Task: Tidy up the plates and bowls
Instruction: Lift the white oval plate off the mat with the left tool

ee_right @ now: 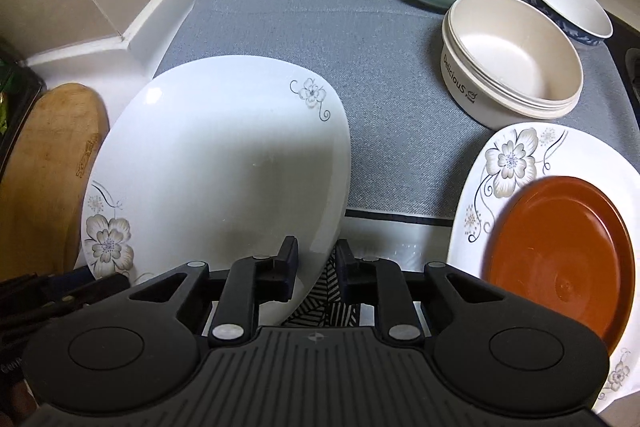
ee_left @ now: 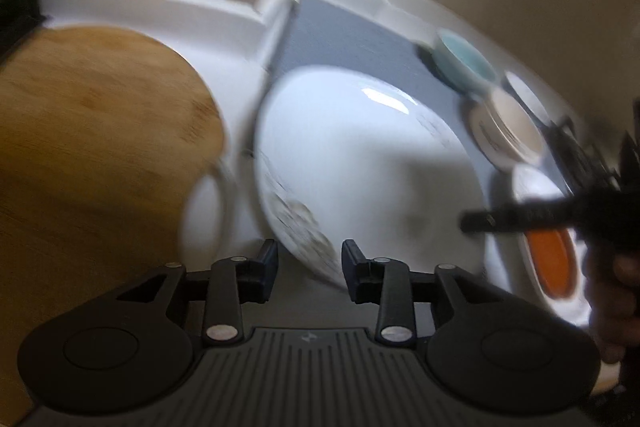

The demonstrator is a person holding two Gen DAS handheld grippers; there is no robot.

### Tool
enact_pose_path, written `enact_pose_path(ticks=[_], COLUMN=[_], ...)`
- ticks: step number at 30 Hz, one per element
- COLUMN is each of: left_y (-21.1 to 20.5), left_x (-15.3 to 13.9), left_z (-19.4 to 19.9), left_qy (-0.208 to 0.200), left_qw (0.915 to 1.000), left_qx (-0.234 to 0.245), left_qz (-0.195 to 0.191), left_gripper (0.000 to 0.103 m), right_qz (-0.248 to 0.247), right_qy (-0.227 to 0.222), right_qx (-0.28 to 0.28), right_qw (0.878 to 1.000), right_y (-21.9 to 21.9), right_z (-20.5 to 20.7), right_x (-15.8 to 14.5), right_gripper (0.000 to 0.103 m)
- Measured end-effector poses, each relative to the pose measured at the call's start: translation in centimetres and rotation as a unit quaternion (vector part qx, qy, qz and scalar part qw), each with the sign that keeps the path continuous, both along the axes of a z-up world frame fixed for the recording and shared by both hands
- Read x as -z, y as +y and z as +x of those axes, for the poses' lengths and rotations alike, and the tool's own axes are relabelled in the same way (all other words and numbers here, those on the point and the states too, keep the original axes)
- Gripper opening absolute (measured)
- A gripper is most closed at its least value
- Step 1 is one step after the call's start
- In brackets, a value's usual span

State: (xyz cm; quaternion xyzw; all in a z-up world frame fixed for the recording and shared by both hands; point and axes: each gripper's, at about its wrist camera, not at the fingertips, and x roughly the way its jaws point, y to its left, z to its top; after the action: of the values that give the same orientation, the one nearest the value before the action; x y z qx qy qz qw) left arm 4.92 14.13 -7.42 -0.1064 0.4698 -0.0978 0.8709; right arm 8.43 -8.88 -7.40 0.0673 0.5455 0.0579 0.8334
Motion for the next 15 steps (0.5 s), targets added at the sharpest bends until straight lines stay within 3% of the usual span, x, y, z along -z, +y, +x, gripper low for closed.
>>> enact_pose_path(ticks=[7,15], left_y=[1.0,-0.6], left_x=[-0.4,0.3], left_z=[3.6,5.8], left_qy=[-0.021,-0.019], left_qw=[0.9996,0.9987], left_qx=[-0.017,0.014], left_qz=[0.010,0.046], left_gripper=[0.039,0.031], right_qz=[0.026,0.053], right_qy=[-0.007,-0.021], right_qx=[0.026,0.034], right_qw=[0.999,0.998], right_y=[-1.4,-2.0], right_z=[-0.1,-0.1], right_x=[0.1,0.3], right_gripper=[0.022,0.022])
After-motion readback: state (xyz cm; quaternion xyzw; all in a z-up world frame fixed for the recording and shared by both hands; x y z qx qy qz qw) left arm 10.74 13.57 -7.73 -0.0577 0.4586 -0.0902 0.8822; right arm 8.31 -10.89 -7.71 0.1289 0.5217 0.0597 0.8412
